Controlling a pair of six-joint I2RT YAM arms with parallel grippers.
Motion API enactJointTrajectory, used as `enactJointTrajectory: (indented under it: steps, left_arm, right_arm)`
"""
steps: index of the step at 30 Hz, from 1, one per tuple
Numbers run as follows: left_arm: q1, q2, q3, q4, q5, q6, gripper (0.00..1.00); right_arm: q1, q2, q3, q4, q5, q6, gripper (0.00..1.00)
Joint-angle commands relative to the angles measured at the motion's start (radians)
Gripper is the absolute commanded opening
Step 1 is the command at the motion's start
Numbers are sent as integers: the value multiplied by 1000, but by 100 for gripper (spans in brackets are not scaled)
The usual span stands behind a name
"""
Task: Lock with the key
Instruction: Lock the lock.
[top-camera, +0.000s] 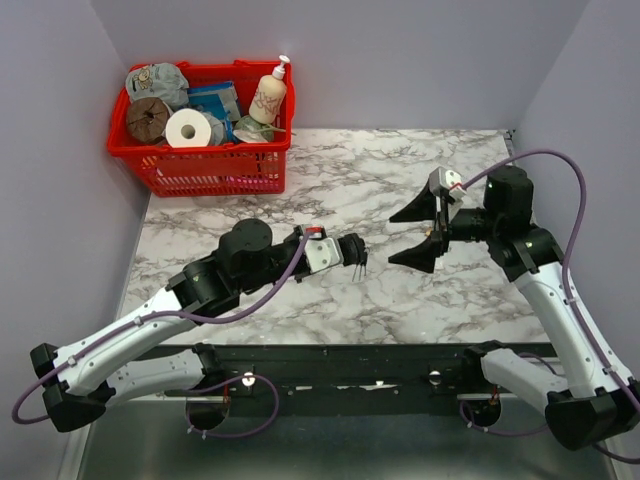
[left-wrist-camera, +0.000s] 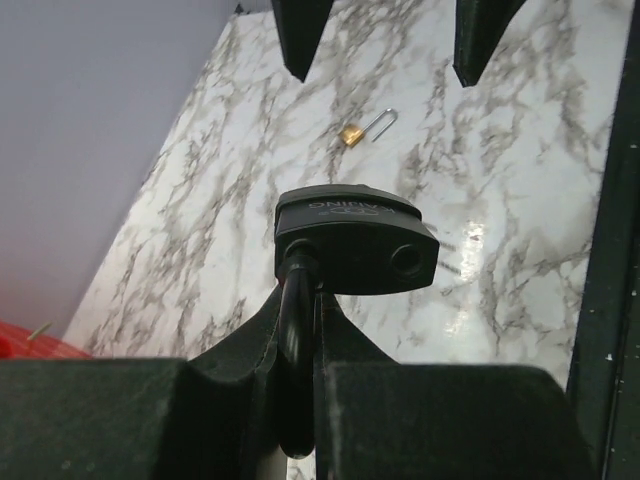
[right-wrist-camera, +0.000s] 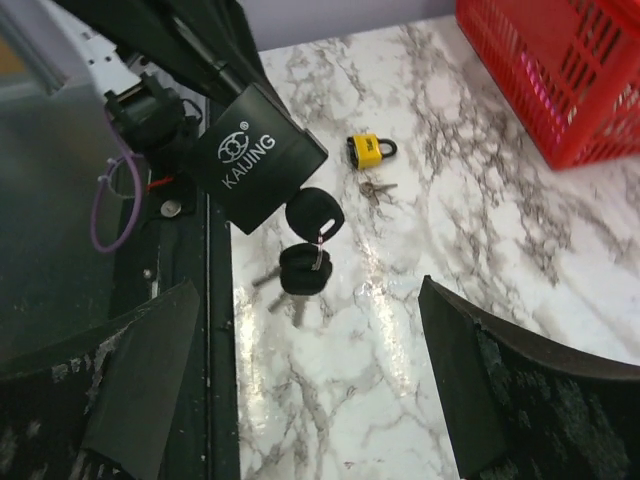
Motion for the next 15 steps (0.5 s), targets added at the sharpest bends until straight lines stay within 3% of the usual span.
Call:
enactJointTrajectory:
  steps: [1,4,8,15]
  left_arm:
    - [5,-61,-7,104,188,-13,0]
    - [5,-64,-4,98,258,13,0]
    - [1,-80,-22,84,326,94,0]
    - [-54,-185,-146,102,395,471,0]
  right_arm:
    - [27,19,67,-108,-172,-220,100]
    - [85,82,128,-277,-207,-317,100]
    - [127,140,182,-365,-255,-306,100]
    - [165,237,211,-471,-339,-269,100]
